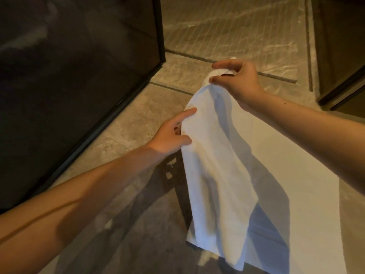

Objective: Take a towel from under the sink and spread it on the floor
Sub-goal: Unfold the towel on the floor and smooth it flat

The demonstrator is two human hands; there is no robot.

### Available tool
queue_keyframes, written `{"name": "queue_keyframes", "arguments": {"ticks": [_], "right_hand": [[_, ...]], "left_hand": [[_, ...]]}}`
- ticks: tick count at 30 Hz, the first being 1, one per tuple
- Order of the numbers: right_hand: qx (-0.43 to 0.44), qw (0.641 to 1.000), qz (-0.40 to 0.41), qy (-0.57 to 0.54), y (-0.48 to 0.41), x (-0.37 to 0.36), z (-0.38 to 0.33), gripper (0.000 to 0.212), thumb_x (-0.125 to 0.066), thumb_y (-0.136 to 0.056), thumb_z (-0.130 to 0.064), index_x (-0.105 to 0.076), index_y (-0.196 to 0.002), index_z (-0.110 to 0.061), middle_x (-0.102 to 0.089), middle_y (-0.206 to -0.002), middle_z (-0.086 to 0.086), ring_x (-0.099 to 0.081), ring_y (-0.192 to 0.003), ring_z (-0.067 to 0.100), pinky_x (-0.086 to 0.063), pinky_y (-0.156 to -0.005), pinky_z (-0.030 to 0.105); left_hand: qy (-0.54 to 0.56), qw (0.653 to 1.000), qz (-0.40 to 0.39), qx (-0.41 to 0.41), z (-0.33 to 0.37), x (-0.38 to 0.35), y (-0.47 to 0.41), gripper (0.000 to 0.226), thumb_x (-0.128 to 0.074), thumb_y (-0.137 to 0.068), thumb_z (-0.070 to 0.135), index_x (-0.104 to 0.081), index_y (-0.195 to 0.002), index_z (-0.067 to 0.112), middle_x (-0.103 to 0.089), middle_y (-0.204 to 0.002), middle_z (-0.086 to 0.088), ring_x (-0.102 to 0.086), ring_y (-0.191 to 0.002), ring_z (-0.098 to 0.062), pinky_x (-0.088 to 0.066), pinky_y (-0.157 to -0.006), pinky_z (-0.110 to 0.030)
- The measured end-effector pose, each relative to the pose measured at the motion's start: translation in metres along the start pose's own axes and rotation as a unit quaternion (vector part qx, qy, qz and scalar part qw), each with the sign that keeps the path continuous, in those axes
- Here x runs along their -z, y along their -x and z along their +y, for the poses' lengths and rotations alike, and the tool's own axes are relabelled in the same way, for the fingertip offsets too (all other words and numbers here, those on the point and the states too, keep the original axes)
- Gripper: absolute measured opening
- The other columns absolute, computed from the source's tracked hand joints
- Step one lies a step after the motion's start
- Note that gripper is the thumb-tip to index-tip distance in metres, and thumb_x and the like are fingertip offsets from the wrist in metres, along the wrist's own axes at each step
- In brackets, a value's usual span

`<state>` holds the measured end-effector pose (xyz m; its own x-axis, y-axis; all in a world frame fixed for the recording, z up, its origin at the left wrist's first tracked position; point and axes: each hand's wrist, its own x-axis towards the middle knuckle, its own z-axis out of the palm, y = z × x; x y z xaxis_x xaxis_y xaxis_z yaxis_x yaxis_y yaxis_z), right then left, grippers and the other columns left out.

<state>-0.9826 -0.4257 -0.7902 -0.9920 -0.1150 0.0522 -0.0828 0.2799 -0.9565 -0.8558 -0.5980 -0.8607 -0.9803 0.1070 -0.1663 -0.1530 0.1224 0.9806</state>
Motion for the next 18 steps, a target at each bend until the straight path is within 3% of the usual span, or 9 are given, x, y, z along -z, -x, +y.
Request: {"name": "queue_keyframes", "arguments": {"ticks": [2,6,8,10,11,13,15,18], "right_hand": [[-0.005,1.0,0.004,-0.01,-0.002,-0.018,-0.001,0.029,-0.08,-0.072,-0.005,-0.073,-0.096,-0.021,-0.071,-0.095,0.002,-0.062,-0.065,0.006,-0.053,-0.067,0.017],[0.005,0.999,0.001,-0.032,-0.01,-0.058,-0.007,0.03,-0.081,-0.074,-0.006,-0.073,-0.1,-0.016,-0.07,-0.108,0.005,-0.061,-0.061,-0.002,-0.05,-0.066,0.015],[0.006,0.999,-0.01,-0.037,-0.01,-0.081,-0.006,0.027,-0.08,-0.076,-0.006,-0.072,-0.1,-0.016,-0.069,-0.112,0.005,-0.063,-0.072,0.002,-0.053,-0.072,0.018],[-0.004,0.998,-0.05,-0.025,-0.005,-0.103,0.002,0.026,-0.075,-0.081,-0.003,-0.07,-0.104,-0.016,-0.065,-0.117,0.006,-0.065,-0.09,0.013,-0.056,-0.085,0.026],[-0.022,0.996,-0.087,-0.018,-0.001,-0.111,0.009,0.03,-0.072,-0.083,-0.002,-0.068,-0.111,-0.013,-0.063,-0.12,0.009,-0.065,-0.097,0.02,-0.056,-0.09,0.032],[-0.057,0.986,-0.157,0.007,0.009,-0.118,0.026,0.043,-0.066,-0.087,-0.001,-0.059,-0.128,-0.009,-0.057,-0.125,0.017,-0.062,-0.105,0.029,-0.055,-0.093,0.041],[-0.029,0.979,-0.175,0.097,0.02,-0.113,0.045,0.046,-0.061,-0.089,-0.001,-0.053,-0.134,-0.007,-0.054,-0.129,0.018,-0.059,-0.111,0.032,-0.052,-0.093,0.042],[0.05,0.956,-0.151,0.246,0.045,-0.09,0.082,0.04,-0.052,-0.094,-0.007,-0.052,-0.134,-0.007,-0.048,-0.135,0.018,-0.052,-0.118,0.033,-0.041,-0.097,0.034]], "left_hand": [[-0.002,0.999,0.031,0.024,0.007,0.025,0.004,0.072,-0.061,-0.078,-0.01,-0.055,-0.135,0.033,-0.048,-0.131,0.017,-0.056,-0.103,0.012,-0.05,-0.07,-0.01],[0.012,0.993,0.101,0.062,0.02,0.079,0.008,0.065,-0.057,-0.075,-0.009,-0.065,-0.122,0.035,-0.052,-0.133,0.011,-0.054,-0.115,-0.01,-0.054,-0.087,-0.025],[-0.001,0.987,0.143,0.07,0.02,0.1,0.01,0.066,-0.054,-0.074,-0.012,-0.065,-0.124,0.029,-0.051,-0.13,0.009,-0.055,-0.111,-0.013,-0.054,-0.077,-0.019],[-0.096,0.976,0.183,0.067,0.01,0.116,0.013,0.062,-0.054,-0.076,-0.012,-0.062,-0.129,0.02,-0.048,-0.129,0.004,-0.053,-0.112,-0.018,-0.051,-0.072,-0.011],[-0.194,0.961,0.18,0.075,0.002,0.123,0.015,0.061,-0.056,-0.079,-0.009,-0.057,-0.133,0.018,-0.044,-0.136,0.0,-0.049,-0.121,-0.024,-0.049,-0.083,-0.014],[-0.403,0.898,0.116,0.136,-0.015,0.129,0.018,0.064,-0.059,-0.086,0.007,-0.042,-0.145,0.023,-0.023,-0.156,-0.009,-0.028,-0.137,-0.036,-0.033,-0.107,-0.032],[-0.504,0.844,0.081,0.165,-0.03,0.124,0.022,0.069,-0.06,-0.089,0.024,-0.03,-0.151,0.032,-0.006,-0.162,-0.013,-0.011,-0.142,-0.039,-0.022,-0.112,-0.041],[-0.556,0.829,0.027,0.05,-0.053,0.104,0.02,0.066,-0.055,-0.093,0.036,-0.026,-0.152,0.032,-0.003,-0.164,-0.007,-0.005,-0.148,-0.031,-0.009,-0.118,-0.039]]}}
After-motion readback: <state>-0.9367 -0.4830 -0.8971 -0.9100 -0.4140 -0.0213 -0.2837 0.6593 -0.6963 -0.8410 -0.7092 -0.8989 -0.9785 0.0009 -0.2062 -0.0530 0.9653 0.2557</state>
